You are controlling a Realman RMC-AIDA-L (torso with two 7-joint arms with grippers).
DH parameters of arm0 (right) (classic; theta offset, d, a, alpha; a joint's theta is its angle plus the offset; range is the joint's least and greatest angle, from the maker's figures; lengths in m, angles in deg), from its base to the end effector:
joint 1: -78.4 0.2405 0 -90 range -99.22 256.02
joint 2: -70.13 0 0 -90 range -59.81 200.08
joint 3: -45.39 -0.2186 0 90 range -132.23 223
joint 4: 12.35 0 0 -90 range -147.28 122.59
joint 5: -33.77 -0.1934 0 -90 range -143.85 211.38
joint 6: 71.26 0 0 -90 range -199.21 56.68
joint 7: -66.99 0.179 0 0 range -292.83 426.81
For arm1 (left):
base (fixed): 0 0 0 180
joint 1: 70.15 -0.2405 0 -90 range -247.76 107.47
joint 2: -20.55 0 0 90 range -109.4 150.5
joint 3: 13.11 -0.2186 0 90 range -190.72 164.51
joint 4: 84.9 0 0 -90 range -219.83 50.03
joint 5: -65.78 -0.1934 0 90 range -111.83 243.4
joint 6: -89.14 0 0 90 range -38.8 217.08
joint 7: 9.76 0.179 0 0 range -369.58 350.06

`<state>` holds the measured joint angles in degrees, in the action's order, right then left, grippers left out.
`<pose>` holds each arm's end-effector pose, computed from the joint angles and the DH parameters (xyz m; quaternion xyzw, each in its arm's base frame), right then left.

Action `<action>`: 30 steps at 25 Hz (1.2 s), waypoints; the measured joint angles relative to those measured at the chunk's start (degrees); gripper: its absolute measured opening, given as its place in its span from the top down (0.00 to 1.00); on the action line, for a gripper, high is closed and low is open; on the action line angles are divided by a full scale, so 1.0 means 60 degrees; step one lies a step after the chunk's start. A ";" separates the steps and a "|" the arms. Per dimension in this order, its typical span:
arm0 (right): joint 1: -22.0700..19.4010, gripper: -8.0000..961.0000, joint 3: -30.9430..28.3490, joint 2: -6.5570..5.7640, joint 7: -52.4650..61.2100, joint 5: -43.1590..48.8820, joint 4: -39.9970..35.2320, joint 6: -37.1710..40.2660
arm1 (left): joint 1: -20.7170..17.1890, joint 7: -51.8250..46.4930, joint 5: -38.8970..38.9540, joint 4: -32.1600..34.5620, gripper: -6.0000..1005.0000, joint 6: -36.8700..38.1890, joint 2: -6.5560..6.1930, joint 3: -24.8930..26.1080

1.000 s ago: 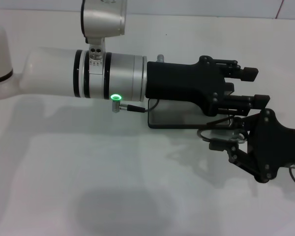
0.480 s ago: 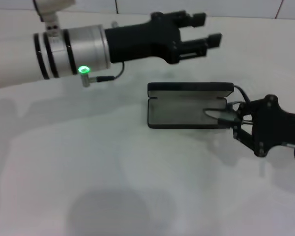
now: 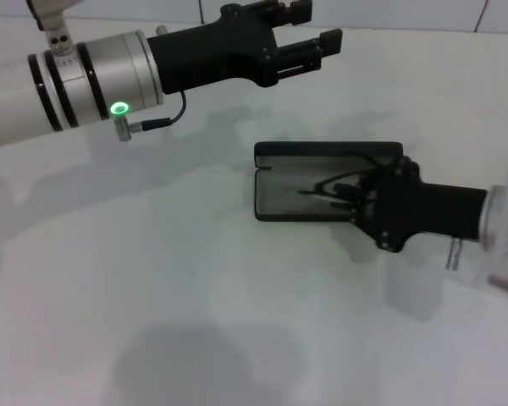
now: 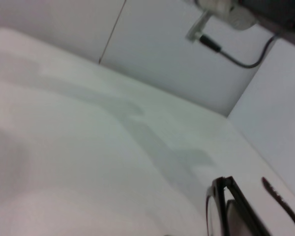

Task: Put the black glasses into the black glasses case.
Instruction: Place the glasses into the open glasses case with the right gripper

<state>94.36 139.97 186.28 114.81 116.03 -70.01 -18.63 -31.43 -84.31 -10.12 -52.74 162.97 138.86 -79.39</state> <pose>0.1760 0.3138 -0.0651 -0.9513 -0.1392 0.1152 0.2497 -0.1079 0.3661 -0.0262 -0.9048 -0.1479 -0.3681 0.1550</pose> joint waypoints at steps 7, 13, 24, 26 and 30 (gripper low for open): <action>-0.0020 0.86 0.1331 0.0000 0.0049 0.0000 -0.0314 -0.1964 | 0.0072 0.0000 -0.0218 0.0005 0.33 -0.0166 0.0020 0.0010; 0.0073 0.86 0.2483 0.0008 0.0053 -0.0046 -0.0352 -0.3717 | 0.0165 0.0027 -0.0285 0.0016 0.33 -0.0210 0.0047 0.0015; 0.0209 0.81 0.3948 -0.0009 0.0357 -0.0503 -0.0704 -0.5788 | 0.0100 0.0060 -0.0285 0.0017 0.33 -0.0209 0.0063 0.0017; 0.0202 0.77 0.4014 -0.0042 0.0643 -0.0491 -0.0804 -0.5750 | 0.0080 0.0034 -0.0285 0.0017 0.33 -0.0208 0.0058 0.0017; 0.0187 0.72 0.3994 -0.0095 0.1171 -0.0440 -0.0869 -0.5407 | 0.0047 0.0006 -0.0286 -0.0034 0.33 -0.0206 0.0018 0.0017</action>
<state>95.48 163.94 185.71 121.84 113.39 -75.23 -51.07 -31.15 -84.27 -11.83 -52.95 161.73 138.97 -79.29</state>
